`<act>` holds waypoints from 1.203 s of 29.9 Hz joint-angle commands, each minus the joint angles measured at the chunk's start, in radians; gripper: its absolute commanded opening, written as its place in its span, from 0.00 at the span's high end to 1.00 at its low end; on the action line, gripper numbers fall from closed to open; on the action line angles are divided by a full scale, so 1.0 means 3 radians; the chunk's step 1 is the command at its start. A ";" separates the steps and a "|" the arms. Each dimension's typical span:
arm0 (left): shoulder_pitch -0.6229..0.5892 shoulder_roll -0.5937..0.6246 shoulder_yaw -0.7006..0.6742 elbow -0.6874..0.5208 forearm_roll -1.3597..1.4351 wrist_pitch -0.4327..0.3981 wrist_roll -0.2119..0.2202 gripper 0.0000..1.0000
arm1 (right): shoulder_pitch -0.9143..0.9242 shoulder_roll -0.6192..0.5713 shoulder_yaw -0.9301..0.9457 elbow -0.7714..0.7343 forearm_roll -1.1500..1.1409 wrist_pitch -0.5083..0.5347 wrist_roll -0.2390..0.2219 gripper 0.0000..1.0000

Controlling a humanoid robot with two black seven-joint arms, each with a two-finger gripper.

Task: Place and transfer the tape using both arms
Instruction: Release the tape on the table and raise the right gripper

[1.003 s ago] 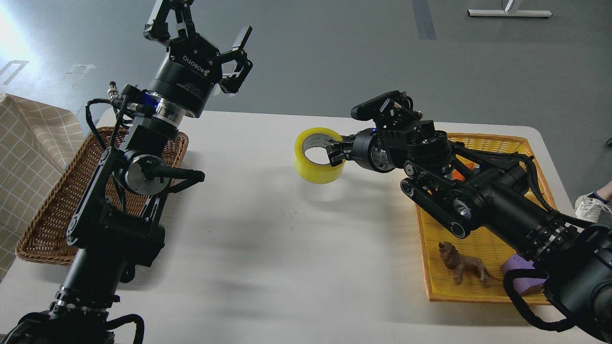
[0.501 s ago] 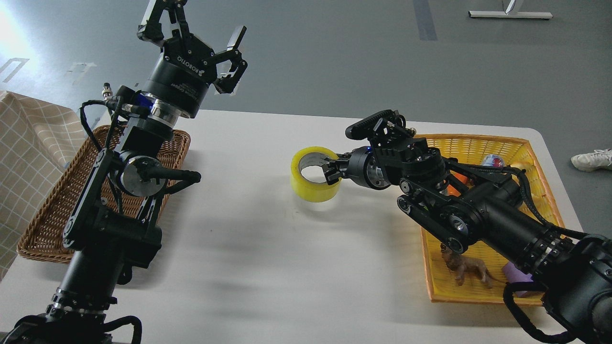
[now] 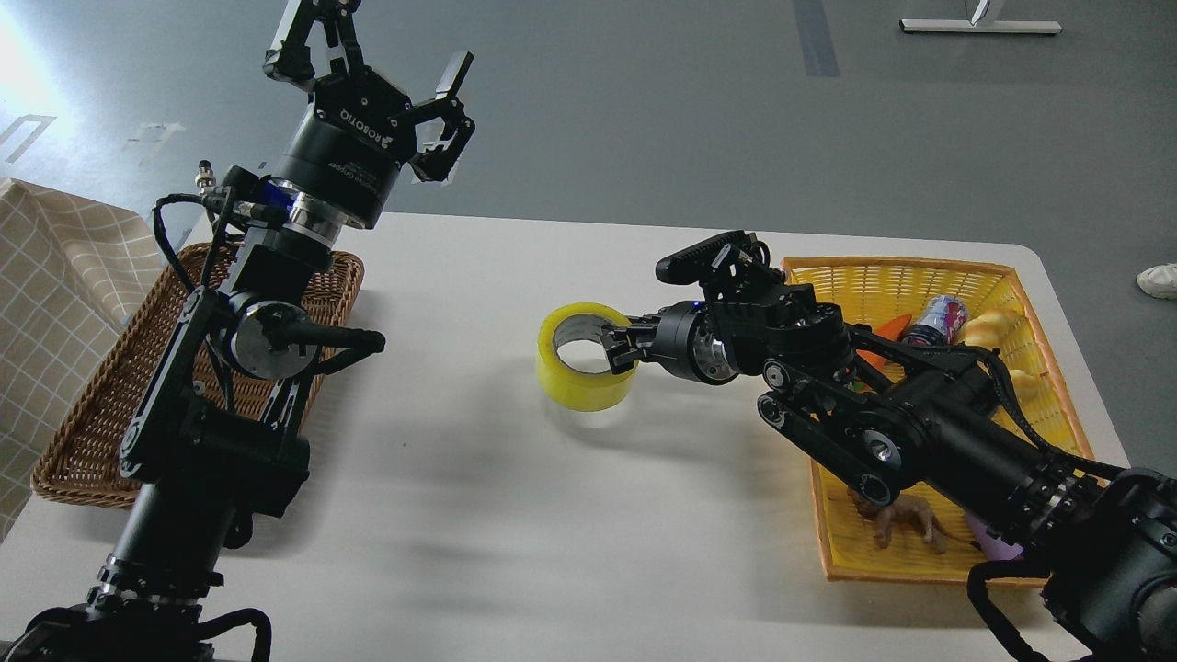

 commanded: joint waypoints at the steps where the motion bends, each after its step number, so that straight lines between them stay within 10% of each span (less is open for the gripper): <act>1: -0.0002 0.0000 -0.0015 0.0002 -0.0003 -0.0005 0.0000 0.02 | -0.0031 0.0000 0.0030 0.0009 0.0010 0.0000 0.0003 0.08; 27: 0.0003 0.0015 -0.0005 0.0002 0.0002 0.0046 0.0000 0.02 | -0.0292 0.0000 0.1333 0.0970 0.0353 -0.0499 0.0003 0.00; 36: -0.0038 0.0031 0.0077 0.0002 0.0007 -0.0112 0.0292 0.02 | -0.0747 -0.0199 0.1957 0.1660 0.2648 -0.0484 0.0008 0.00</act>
